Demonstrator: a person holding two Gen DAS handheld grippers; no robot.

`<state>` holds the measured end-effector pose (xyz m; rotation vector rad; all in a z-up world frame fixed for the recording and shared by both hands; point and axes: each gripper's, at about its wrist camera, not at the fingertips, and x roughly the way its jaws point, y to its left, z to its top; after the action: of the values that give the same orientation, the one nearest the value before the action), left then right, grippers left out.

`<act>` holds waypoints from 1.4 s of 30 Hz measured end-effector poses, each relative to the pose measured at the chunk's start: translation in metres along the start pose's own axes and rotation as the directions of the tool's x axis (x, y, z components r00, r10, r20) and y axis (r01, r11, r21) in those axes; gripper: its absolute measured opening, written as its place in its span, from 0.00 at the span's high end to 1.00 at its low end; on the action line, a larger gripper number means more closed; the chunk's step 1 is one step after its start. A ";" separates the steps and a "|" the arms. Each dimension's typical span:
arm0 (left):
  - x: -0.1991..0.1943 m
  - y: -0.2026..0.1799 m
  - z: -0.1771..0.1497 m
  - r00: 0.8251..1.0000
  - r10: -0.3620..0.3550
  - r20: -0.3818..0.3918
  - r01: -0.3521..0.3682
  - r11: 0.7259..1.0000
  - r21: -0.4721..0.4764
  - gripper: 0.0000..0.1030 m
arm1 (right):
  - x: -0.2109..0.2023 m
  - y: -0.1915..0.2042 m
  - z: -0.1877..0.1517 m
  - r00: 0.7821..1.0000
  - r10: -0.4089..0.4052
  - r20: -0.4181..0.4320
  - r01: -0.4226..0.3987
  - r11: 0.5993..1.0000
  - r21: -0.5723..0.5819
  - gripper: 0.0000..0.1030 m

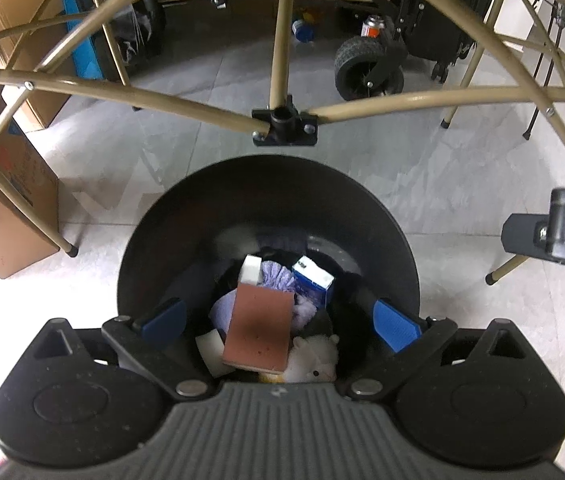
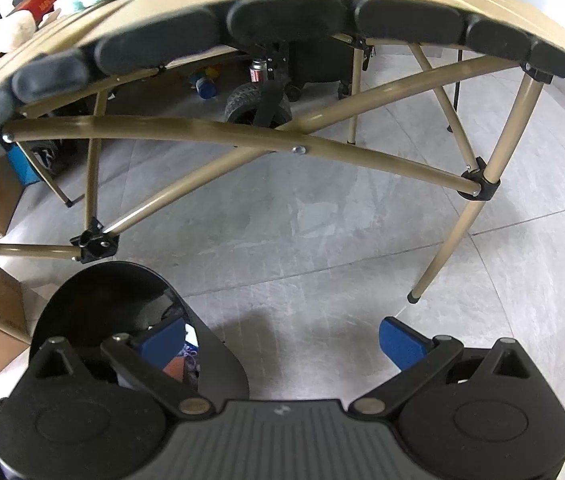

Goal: Collect trash
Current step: 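Raise both open tools from the bin toward the table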

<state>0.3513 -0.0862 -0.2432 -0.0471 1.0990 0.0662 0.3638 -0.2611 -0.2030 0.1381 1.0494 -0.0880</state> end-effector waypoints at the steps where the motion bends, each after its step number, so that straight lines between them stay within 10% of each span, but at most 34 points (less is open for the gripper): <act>1: -0.003 0.002 0.001 1.000 -0.005 0.006 0.005 1.000 -0.004 0.01 | -0.003 0.001 0.000 1.000 -0.001 0.008 0.001 1.000 -0.007 0.00; 28: -0.097 0.043 0.017 0.966 -0.055 0.252 0.066 0.997 -0.038 0.01 | -0.091 0.003 0.001 0.967 0.158 0.201 -0.141 0.985 -0.096 0.00; 42: -0.146 0.059 0.031 0.901 -0.073 0.428 0.091 0.996 -0.021 0.01 | -0.156 0.010 0.003 0.850 0.295 0.437 -0.250 0.955 -0.159 0.00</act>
<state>0.3078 -0.0294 -0.0992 -0.1102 0.6539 0.0212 0.2908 -0.2506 -0.0652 0.1680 0.5505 0.1845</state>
